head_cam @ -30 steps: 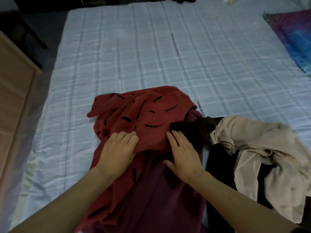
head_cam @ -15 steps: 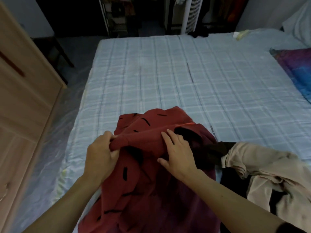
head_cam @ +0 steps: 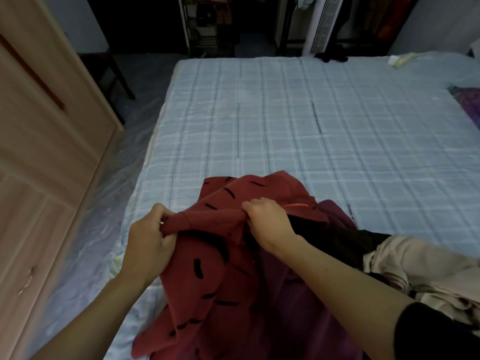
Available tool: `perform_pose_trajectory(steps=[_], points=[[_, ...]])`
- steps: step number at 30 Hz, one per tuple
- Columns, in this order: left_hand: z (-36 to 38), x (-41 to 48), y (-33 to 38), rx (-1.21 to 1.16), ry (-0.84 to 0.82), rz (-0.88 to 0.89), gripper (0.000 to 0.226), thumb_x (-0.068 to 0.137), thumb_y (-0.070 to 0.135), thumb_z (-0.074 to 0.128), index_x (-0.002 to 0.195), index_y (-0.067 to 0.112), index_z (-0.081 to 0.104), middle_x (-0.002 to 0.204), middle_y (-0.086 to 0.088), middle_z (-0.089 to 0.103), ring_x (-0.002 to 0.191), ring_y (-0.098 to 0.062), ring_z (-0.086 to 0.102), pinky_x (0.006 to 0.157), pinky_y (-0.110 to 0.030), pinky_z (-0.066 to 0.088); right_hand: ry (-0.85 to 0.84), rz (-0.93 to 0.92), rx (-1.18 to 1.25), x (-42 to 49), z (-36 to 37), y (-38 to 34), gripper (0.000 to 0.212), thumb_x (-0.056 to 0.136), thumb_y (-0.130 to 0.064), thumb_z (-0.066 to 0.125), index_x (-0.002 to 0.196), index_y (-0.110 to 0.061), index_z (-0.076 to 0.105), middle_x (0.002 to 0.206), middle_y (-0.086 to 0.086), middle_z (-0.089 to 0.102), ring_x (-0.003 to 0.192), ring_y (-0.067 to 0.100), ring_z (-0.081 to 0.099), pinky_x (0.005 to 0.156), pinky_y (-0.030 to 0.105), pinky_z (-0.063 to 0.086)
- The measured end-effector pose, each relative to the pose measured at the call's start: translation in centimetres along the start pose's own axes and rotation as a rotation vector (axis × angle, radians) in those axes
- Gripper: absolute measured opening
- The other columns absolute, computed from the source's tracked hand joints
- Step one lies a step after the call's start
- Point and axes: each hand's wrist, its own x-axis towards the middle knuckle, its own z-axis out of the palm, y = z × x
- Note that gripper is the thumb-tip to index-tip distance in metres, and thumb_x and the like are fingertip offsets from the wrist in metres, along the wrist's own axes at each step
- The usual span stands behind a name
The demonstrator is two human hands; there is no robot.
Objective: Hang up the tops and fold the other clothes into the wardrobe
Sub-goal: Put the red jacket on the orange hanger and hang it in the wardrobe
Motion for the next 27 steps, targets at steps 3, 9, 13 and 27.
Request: perform_pose_trajectory(steps=[3,9,13,27], points=[[-0.7,0.5,0.2,0.219,-0.073,0.082,0.024,0.074,0.000,0.071,0.089,0.016,0.063,0.080,0.001,0.065,0.078,-0.022,0.059,0.072,-0.041,0.047,0.059,0.028,0.040,0.1,-0.9,-0.3,0.015,0.084,0.000,0.050,0.087,-0.011,0.060,0.084,0.006,0.059,0.078,0.030,0.057,0.060,0.033,0.030],[0.2,1.3,4.8,0.556,-0.282,0.357,0.059,0.070,0.026,0.079,0.125,0.014,0.061,0.107,-0.005,0.066,0.097,-0.031,0.061,0.083,-0.046,0.046,0.131,-0.043,0.015,0.7,-5.0,-0.5,0.026,0.081,-0.001,0.051,0.096,-0.010,0.069,0.091,0.008,0.065,0.085,0.030,0.059,0.068,0.034,0.034],[2.0,2.1,8.7,0.462,-0.168,0.401,0.031,0.094,0.028,0.061,0.120,0.012,0.062,0.105,-0.007,0.065,0.094,-0.030,0.061,0.081,-0.046,0.048,0.153,-0.079,-0.054,0.3,-7.9,-0.8,0.028,0.083,-0.006,0.049,0.102,-0.014,0.068,0.096,0.004,0.065,0.090,0.028,0.059,0.075,0.035,0.039],[0.7,3.5,9.8,0.197,0.077,0.398,0.024,0.093,0.016,0.048,0.102,0.006,0.068,0.089,-0.009,0.063,0.085,-0.030,0.060,0.078,-0.042,0.049,0.467,-0.087,0.263,-6.1,-10.7,1.9,0.031,0.086,-0.013,0.065,0.118,-0.013,0.066,0.120,-0.001,0.062,0.115,0.016,0.056,0.096,0.029,0.049]])
